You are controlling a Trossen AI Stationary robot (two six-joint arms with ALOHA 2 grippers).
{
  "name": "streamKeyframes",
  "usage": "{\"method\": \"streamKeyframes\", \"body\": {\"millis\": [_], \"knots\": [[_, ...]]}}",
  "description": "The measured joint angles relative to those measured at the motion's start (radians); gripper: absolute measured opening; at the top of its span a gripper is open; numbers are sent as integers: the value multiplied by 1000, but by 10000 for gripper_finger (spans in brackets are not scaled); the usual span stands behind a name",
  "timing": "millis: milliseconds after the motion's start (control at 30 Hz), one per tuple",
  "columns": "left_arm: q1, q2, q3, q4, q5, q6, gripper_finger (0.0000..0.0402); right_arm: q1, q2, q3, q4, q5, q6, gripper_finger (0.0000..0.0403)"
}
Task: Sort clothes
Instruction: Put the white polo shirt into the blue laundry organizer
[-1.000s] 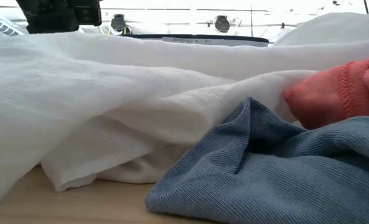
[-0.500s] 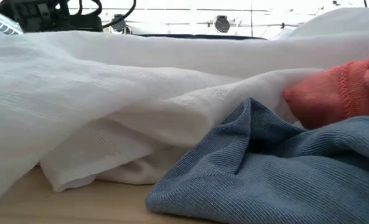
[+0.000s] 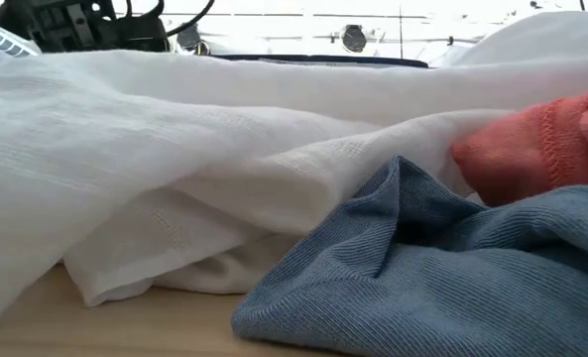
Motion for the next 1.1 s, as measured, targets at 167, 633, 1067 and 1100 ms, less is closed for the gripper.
{"method": "streamKeyframes", "body": {"millis": [167,633,1067,1100], "knots": [[0,-1,18,-2,4,22,7,0,0,0,-1,15,0,5],[22,-197,200,-24,-35,237,3,-41,0,0,-6,54,-267,106],[69,-278,367,-103,-63,367,2,-170,0,0,-24,56,-400,203],[73,-278,381,-103,-63,382,2,-174,0,0,-24,56,-413,205]]}}
